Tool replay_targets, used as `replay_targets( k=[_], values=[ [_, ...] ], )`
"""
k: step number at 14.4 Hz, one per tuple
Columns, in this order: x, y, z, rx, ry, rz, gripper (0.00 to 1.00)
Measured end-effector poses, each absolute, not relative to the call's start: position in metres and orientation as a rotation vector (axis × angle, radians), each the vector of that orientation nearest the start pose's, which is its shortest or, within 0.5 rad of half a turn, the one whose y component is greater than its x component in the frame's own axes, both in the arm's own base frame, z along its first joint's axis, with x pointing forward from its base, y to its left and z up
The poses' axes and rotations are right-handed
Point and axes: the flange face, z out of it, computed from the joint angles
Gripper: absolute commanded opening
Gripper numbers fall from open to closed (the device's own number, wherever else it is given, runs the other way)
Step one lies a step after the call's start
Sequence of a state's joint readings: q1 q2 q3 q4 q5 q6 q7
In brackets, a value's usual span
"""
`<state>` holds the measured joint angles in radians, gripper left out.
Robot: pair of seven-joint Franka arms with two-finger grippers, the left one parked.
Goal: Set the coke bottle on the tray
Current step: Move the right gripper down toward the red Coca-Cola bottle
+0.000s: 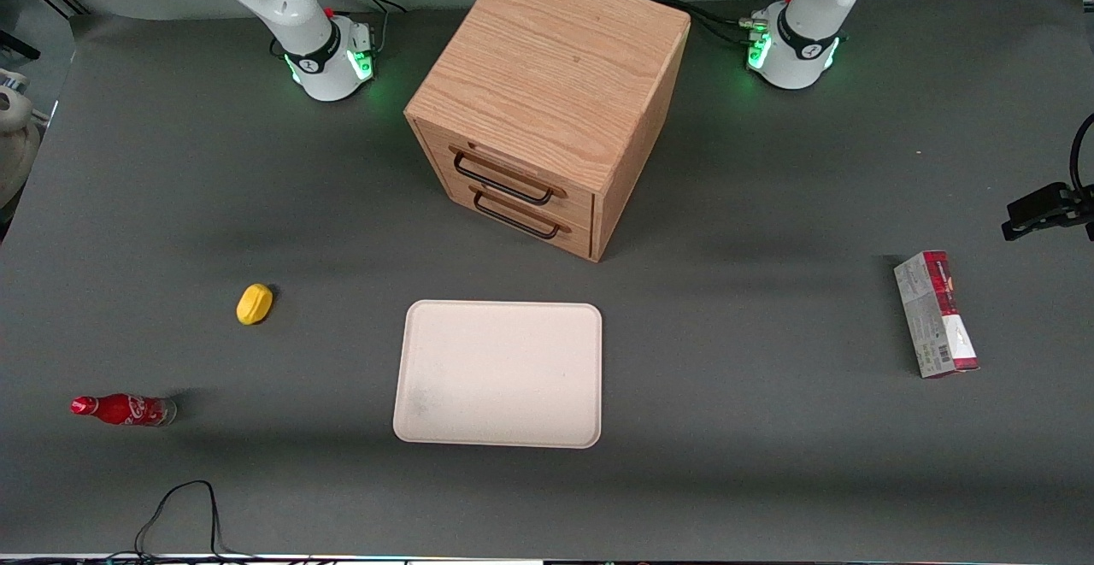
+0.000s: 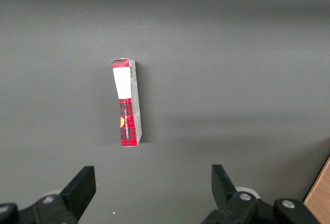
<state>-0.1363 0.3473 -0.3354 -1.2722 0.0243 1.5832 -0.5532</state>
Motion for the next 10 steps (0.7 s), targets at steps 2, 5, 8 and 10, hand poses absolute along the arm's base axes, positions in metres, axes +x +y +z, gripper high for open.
replay_targets(
  k=[2, 5, 8, 10],
  values=[
    [0.636, -0.290, 0.527, -3.197, -0.165, 0.099, 1.00],
    [0.681, -0.277, 0.476, -3.202, -0.197, 0.098, 1.00],
    [0.713, -0.238, 0.445, -3.171, -0.188, 0.027, 1.00],
    [0.727, -0.225, 0.419, -3.142, -0.187, -0.009, 1.00]
  ],
)
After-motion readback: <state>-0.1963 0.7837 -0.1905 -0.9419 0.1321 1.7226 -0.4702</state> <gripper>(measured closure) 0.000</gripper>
